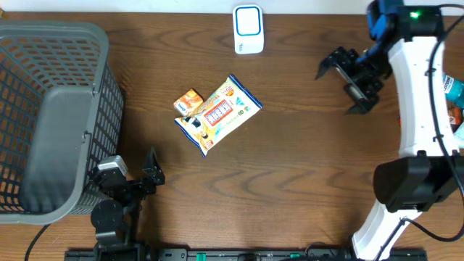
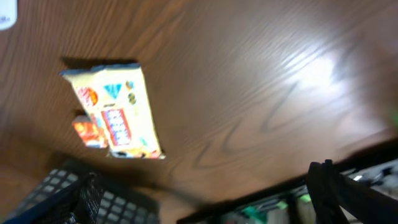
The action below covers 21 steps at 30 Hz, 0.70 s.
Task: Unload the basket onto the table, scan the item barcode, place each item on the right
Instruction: 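Move the right gripper left to the wipes pack and grasp it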
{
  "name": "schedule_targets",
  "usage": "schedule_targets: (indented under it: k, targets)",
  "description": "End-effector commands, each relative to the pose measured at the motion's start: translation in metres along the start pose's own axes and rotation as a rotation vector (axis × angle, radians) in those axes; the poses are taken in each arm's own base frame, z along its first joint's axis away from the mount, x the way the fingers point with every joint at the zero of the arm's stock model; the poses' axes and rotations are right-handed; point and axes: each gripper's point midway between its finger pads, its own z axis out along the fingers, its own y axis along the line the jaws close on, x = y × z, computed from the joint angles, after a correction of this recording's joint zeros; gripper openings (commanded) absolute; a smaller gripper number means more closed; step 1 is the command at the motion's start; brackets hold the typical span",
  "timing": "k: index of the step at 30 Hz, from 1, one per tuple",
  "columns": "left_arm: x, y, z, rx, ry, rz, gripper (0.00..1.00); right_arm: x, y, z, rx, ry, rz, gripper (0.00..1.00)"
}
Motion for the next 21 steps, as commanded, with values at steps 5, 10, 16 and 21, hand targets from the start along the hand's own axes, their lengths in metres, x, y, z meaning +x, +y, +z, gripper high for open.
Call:
schedule_targets:
  k: [5,10,16,21]
  targets:
    - [0.013,0.004,0.002,-0.013,0.031,0.000,0.98,0.057,0.027,0.021,0.021,0.066,0.047,0.99]
    - [0.013,0.004,0.002,-0.013,0.031,0.000,0.98,0.051,0.052,0.032,0.012,-0.132,-0.041,0.99]
    - [0.013,0.004,0.002,-0.013,0.031,0.000,0.98,0.057,0.093,0.051,-0.013,-0.351,-0.196,0.99]
    - [0.013,0.004,0.002,-0.013,0.031,0.000,0.98,0.088,0.141,0.096,-0.073,-0.351,-0.424,0.99]
